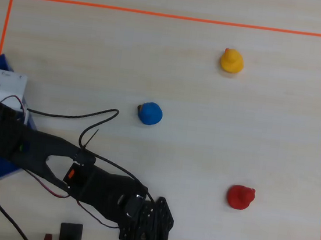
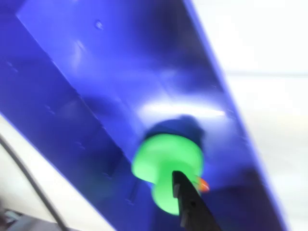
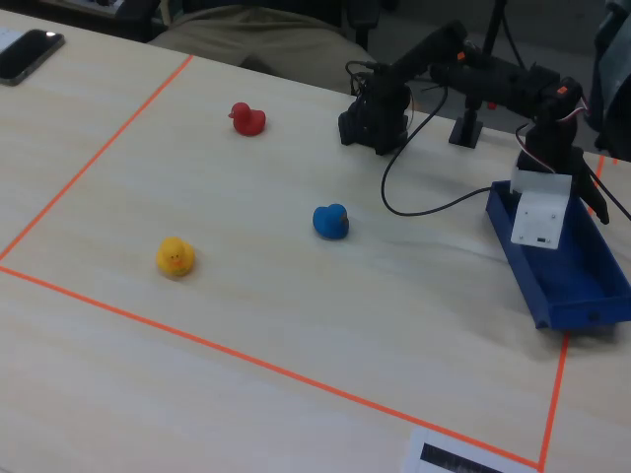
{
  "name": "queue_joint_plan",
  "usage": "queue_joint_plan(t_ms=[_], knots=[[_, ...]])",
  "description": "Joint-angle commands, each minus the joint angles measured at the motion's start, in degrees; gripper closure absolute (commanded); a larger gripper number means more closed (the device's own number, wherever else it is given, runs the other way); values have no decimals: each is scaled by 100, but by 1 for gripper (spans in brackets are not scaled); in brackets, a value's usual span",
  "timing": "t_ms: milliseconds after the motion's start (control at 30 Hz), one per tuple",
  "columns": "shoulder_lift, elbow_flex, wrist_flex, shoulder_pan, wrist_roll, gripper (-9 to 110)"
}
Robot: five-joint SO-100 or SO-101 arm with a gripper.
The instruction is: Grasp green duck and put it into box.
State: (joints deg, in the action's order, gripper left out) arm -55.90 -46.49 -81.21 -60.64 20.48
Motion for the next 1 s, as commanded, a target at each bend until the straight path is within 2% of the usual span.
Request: queue_joint_plan(t_ms=[0, 167, 333, 433, 633, 733, 967], knots=[[-1529, -457, -237, 633, 334, 101], [-4896, -3463, 1028, 1687, 1345, 101], [-7919, -5854, 1898, 3085, 2830, 101], [-9659, -7506, 2821, 4025, 3700, 101], [-12595, -10441, 3902, 5089, 4570, 101], [-13342, -11338, 3858, 5300, 4676, 101], [-13368, -12243, 3595, 5546, 4500, 101]])
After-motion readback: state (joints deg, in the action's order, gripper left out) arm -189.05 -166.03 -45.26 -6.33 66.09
